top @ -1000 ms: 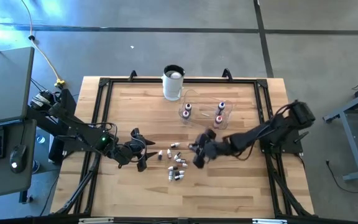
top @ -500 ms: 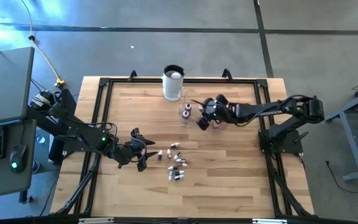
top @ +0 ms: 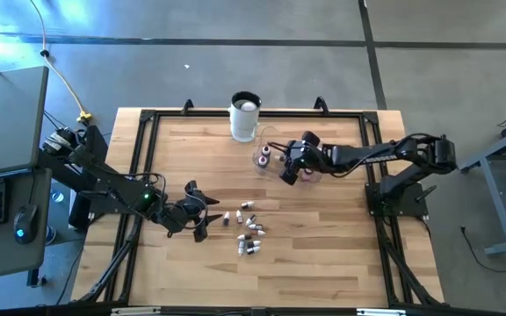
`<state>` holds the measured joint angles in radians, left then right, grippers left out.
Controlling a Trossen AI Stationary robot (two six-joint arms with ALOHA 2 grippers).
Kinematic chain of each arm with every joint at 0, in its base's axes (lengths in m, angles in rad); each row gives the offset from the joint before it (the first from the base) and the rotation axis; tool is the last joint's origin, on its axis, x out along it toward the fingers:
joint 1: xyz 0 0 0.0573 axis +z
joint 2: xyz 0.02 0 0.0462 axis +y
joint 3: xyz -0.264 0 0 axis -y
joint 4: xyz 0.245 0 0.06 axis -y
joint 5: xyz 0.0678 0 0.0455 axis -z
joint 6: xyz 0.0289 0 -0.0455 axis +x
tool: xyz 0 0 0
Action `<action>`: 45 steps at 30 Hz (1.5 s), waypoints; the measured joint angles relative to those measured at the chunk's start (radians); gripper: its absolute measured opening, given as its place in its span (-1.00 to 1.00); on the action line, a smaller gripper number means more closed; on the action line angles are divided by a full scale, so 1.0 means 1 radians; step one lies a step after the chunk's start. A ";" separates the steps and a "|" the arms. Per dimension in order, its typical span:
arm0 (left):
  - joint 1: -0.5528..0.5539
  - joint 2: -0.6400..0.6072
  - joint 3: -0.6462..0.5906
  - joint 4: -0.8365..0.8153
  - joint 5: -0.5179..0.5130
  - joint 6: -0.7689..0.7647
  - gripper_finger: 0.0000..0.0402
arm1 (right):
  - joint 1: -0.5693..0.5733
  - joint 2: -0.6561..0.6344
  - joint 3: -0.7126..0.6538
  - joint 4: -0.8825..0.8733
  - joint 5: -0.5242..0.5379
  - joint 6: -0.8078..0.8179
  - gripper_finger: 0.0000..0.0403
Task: Pick & Place food coloring
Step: Put the small purple food coloring bottle into the transparent container
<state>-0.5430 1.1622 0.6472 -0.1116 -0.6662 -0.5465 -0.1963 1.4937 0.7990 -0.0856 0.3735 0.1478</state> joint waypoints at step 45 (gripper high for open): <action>0.000 0.405 -0.014 0.103 -0.018 -0.682 0.03 | 0.534 0.268 0.167 0.070 0.109 0.140 -0.22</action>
<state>-0.5426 1.5674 0.6334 -0.0084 -0.6838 -1.2282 0.3379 1.7615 0.9663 -0.0158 0.4822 0.2882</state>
